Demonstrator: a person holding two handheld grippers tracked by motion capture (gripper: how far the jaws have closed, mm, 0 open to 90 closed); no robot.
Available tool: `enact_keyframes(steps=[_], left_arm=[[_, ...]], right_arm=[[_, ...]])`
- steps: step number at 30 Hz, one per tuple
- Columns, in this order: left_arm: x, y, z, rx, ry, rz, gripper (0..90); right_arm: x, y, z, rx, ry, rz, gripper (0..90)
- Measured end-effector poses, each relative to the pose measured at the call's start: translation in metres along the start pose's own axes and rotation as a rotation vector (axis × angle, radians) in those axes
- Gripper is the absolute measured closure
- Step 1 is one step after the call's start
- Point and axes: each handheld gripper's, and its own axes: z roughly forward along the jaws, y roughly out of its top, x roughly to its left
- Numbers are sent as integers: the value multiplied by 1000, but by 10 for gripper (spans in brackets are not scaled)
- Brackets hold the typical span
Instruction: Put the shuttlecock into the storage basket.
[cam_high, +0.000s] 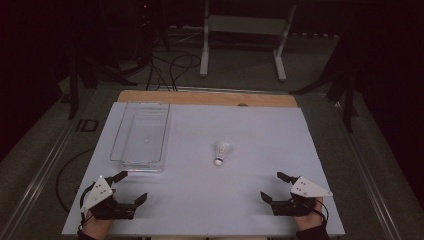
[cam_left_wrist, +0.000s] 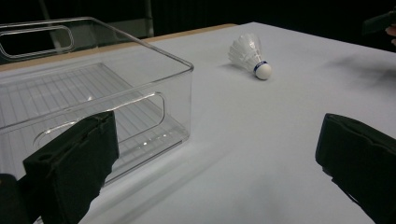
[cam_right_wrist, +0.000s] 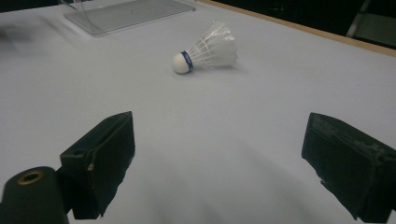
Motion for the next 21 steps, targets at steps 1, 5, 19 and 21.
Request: enact_keyframes(steps=[1,5,19,21], left_arm=[[0,0,0,1,1,0,2],[0,0,0,3,3,4,2],[-4,3,2,20,-13,14,2],[-4,4,2,21,-15,15,2]], right_arm=[[0,0,0,-3,0,-8,98],[1,1,-1,-1,-12,-21,97],[2,2,-3,-18,-23,-18,97],[2,2,-2,-16,-18,-16,97]])
